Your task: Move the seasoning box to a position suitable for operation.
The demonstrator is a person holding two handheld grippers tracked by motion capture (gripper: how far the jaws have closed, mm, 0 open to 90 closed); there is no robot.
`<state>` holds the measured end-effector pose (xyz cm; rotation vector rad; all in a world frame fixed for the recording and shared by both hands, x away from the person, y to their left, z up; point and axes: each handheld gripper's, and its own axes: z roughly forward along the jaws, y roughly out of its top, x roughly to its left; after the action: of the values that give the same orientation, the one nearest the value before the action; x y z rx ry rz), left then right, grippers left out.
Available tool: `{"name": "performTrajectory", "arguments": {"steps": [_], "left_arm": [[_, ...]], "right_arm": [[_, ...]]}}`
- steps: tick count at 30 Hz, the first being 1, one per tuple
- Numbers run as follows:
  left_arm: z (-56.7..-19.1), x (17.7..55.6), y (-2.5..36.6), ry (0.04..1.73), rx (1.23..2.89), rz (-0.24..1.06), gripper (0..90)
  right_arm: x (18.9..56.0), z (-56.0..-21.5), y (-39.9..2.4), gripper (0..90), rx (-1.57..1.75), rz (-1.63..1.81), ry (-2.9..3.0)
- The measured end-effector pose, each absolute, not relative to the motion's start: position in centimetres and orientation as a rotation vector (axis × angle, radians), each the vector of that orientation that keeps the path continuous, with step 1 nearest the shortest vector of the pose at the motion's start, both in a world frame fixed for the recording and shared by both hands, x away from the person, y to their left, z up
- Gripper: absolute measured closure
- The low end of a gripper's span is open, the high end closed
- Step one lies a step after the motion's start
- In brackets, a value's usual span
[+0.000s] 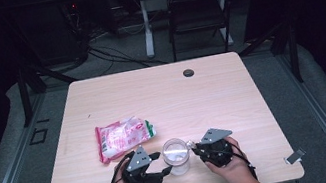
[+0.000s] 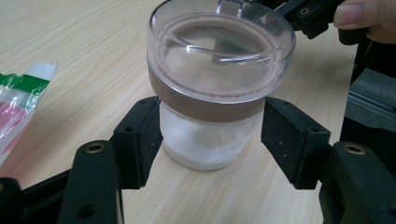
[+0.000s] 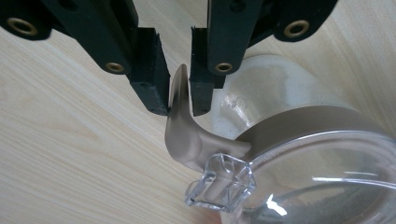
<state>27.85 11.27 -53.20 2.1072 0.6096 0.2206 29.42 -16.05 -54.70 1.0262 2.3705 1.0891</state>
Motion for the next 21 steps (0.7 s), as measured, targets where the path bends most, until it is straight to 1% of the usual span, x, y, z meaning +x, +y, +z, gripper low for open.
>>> {"name": "performTrajectory", "arguments": {"steps": [3,8,10,14,18,21], "left_arm": [[-53.2,28.0,11.4,0.618,2.106,0.216,38.1],[-53.1,28.2,11.9,0.669,2.095,0.231,42.6],[-53.2,28.3,12.0,0.684,2.083,0.234,42.9],[-53.2,28.6,12.4,0.75,2.064,0.255,47.2],[-52.9,29.0,13.3,0.767,2.015,0.223,47.3],[-52.7,29.1,13.8,0.789,1.994,0.236,48.1]], "right_arm": [[29.4,-54.7,-16.0,78.3,1.026,1.082,2.368],[29.4,-54.7,-15.9,78.3,1.02,1.082,2.37],[29.4,-54.7,-15.9,77.9,1.014,1.078,2.372],[29.5,-54.7,-15.9,76.3,1.017,1.093,2.372],[29.3,-54.3,-16.1,70.1,0.995,1.119,2.383],[28.8,-53.2,-16.5,69.7,0.977,1.162,2.367]]}}
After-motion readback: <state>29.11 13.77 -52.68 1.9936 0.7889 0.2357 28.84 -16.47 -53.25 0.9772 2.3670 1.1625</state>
